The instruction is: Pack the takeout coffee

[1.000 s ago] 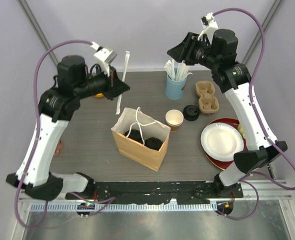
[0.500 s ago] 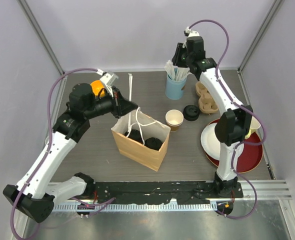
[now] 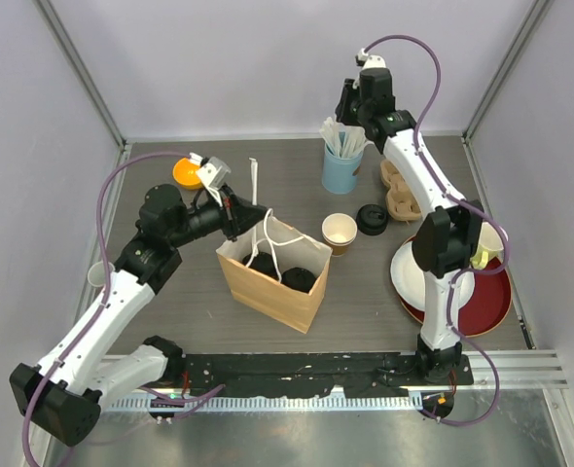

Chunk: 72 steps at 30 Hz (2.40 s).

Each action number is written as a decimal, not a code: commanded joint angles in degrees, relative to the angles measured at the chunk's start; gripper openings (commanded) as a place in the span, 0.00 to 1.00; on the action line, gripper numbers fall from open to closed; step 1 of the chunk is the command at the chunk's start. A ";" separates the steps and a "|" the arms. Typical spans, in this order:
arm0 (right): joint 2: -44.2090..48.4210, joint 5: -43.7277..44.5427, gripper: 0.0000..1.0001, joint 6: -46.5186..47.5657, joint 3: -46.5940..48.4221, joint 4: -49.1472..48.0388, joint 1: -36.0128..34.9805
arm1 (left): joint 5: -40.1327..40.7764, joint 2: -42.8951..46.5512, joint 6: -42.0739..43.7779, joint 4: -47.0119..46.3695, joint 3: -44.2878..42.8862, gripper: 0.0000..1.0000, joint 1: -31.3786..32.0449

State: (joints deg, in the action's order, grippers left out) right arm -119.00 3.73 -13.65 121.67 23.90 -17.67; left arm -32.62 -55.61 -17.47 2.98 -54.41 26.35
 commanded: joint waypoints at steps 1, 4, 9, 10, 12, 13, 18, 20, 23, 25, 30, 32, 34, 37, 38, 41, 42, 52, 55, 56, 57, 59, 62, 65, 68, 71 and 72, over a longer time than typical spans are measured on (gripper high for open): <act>-2.46 1.63 0.32 0.38 2.87 -2.54 -0.17 | -0.86 1.30 3.67 -3.16 0.19 0.18 -0.16; -3.34 1.98 0.32 0.82 4.01 -2.28 -0.08 | -1.74 2.26 4.55 -1.06 -0.60 0.57 -0.16; -4.92 2.34 0.33 1.87 4.89 -2.54 -0.08 | -2.62 3.14 5.43 2.37 -3.24 0.70 -0.16; -5.27 2.25 0.33 1.96 5.50 -2.54 -0.17 | -2.19 3.32 5.43 2.99 -3.59 0.71 -0.24; -5.98 2.77 0.33 1.96 6.12 -2.46 -0.17 | -1.04 3.41 5.52 4.13 -4.47 0.71 -0.24; -6.68 3.13 0.33 2.05 6.47 -2.46 -0.17 | -0.43 3.58 5.78 4.40 -4.73 0.71 -0.25; -8.70 3.04 0.33 2.58 7.36 -2.46 -0.17 | 3.09 4.29 7.01 6.15 -6.58 0.72 -0.16; -9.84 3.22 0.33 2.66 7.97 -2.46 -0.17 | 4.32 4.55 7.45 7.29 -6.93 0.72 -0.16; -11.60 2.87 0.31 2.49 9.99 -2.28 -0.17 | 4.67 4.90 8.15 8.79 -7.46 0.72 -0.16; -12.13 2.86 0.20 2.40 11.39 -2.19 -0.17 | 4.85 5.25 8.51 9.32 -7.64 0.72 -0.16; -9.95 2.34 0.09 3.18 10.44 -2.98 -0.17 | 5.81 5.78 9.39 10.73 -8.08 0.73 -0.16; -8.54 2.34 0.08 3.98 8.77 -3.86 -0.17 | 5.81 5.78 9.39 10.90 -8.34 0.73 -0.16; -6.69 2.51 0.08 4.86 7.80 -3.77 -0.08 | 5.81 5.78 9.30 11.08 -8.43 0.73 -0.16; -4.32 2.43 0.08 6.18 6.39 -3.60 -0.17 | 5.82 5.61 9.39 11.17 -8.69 0.73 -0.16; -3.70 2.43 0.08 6.44 6.04 -3.51 -0.17 | 5.73 5.61 9.39 10.99 -8.69 0.74 -0.16; -1.59 3.13 0.13 7.67 4.64 -2.89 -0.17 | 5.55 5.43 9.48 10.99 -8.96 0.75 -0.16; -0.98 3.22 0.13 7.85 3.59 -2.89 -0.17 | 5.46 5.34 9.48 10.90 -9.04 0.75 -0.16; 2.63 1.46 0.01 9.78 4.45 -4.47 -0.17 | 5.73 5.25 9.39 11.43 -10.18 0.77 -0.16; 2.81 1.90 0.01 11.27 6.38 -3.95 -0.26 | 5.90 5.17 9.39 11.69 -10.63 0.77 -0.16; 2.90 1.64 0.01 11.45 6.82 -3.60 -0.17 | 6.34 4.99 9.48 11.61 -10.63 0.78 -0.16; 2.90 1.37 0.01 11.63 7.00 -3.42 -0.17 | 6.52 4.99 9.39 11.69 -10.63 0.78 -0.16; 3.25 1.11 0.01 11.89 6.74 -3.07 -0.26 | 6.87 4.99 9.48 11.96 -10.98 0.78 -0.25; 4.30 0.14 0.01 11.02 7.27 -2.89 -0.17 | 7.05 4.90 9.92 12.57 -11.77 0.78 -0.16; 7.19 -1.09 0.01 9.00 9.72 -3.77 -0.17 | 8.10 4.55 10.44 13.80 -12.82 0.78 -0.16; 11.67 -2.49 0.01 5.40 12.62 -4.65 -0.26 | 11.69 3.67 10.79 16.08 -14.75 0.79 -0.16; 17.89 -7.93 0.01 -0.38 12.72 -6.67 -0.26 | 15.39 2.88 11.76 18.02 -16.69 0.79 -0.51; 19.23 -9.42 0.01 -1.98 11.85 -7.54 -0.17 | 15.57 2.79 11.85 18.37 -17.04 0.79 -1.03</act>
State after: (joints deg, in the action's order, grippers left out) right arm -112.90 0.99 -7.84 129.82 22.96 -17.67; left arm -21.61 -52.25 -7.38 19.29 -68.10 26.30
